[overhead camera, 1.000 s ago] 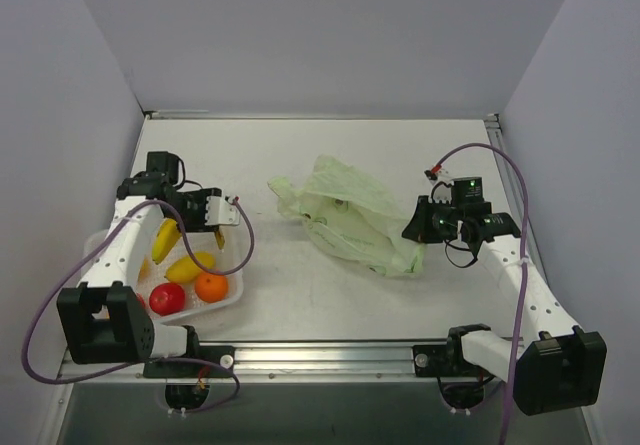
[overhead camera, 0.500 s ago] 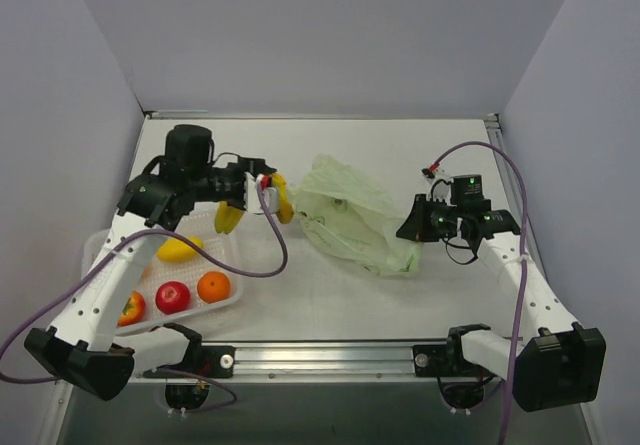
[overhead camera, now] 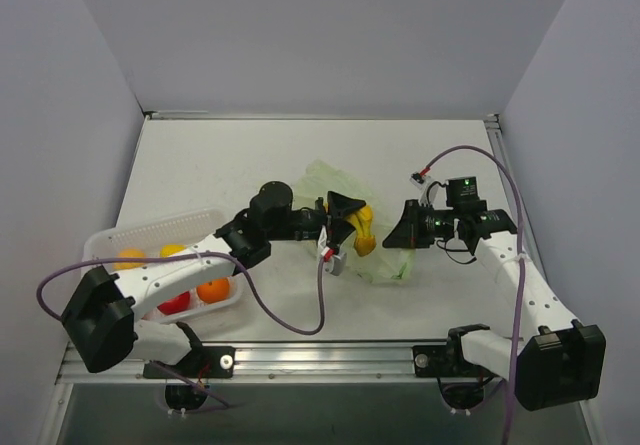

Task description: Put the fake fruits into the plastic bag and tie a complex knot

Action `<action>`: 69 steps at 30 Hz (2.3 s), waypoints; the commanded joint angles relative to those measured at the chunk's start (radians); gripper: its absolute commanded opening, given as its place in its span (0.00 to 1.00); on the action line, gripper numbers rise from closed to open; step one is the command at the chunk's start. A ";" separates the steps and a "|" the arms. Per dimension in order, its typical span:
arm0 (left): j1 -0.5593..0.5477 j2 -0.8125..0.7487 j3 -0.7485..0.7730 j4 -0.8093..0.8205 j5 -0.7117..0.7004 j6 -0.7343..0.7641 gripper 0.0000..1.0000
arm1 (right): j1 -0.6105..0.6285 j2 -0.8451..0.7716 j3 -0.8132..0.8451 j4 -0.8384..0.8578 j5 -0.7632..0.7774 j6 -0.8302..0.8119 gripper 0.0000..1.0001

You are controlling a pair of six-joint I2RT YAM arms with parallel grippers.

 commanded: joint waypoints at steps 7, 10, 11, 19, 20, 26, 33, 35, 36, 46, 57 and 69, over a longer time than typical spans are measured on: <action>-0.015 0.125 -0.072 0.524 0.040 0.085 0.00 | -0.012 0.041 0.027 -0.025 -0.182 0.041 0.00; -0.013 0.128 -0.178 0.584 0.067 0.142 0.00 | -0.032 0.055 0.032 -0.025 -0.234 0.064 0.00; -0.013 0.128 -0.204 0.594 0.074 0.156 0.00 | -0.035 0.058 0.038 -0.024 -0.241 0.068 0.00; 0.060 0.146 -0.318 0.589 0.064 0.243 0.00 | -0.046 0.048 0.052 -0.023 -0.274 0.084 0.00; 0.070 0.148 -0.313 0.564 0.060 0.249 0.00 | -0.047 0.041 0.050 -0.023 -0.248 0.082 0.00; 0.125 0.178 -0.183 0.179 0.026 0.357 0.00 | -0.038 -0.011 0.044 -0.030 -0.182 0.047 0.00; 0.137 0.284 0.059 -0.140 -0.070 0.237 0.50 | 0.025 -0.029 0.012 -0.063 -0.018 -0.044 0.00; 0.130 0.271 0.105 -0.233 -0.071 0.204 0.71 | 0.037 -0.032 0.012 -0.062 0.070 -0.048 0.00; 0.122 0.260 0.121 -0.279 -0.062 0.190 0.87 | 0.036 -0.032 0.015 -0.063 0.102 -0.050 0.00; 0.073 0.012 0.260 -0.798 0.087 -0.160 0.98 | 0.039 0.009 0.061 -0.048 0.220 -0.050 0.00; 0.513 -0.223 0.357 -1.315 -0.103 -0.397 0.98 | 0.062 0.008 0.052 -0.054 0.289 -0.085 0.00; 1.013 -0.069 0.146 -1.415 -0.357 0.130 0.98 | 0.072 0.043 0.073 -0.080 0.280 -0.114 0.00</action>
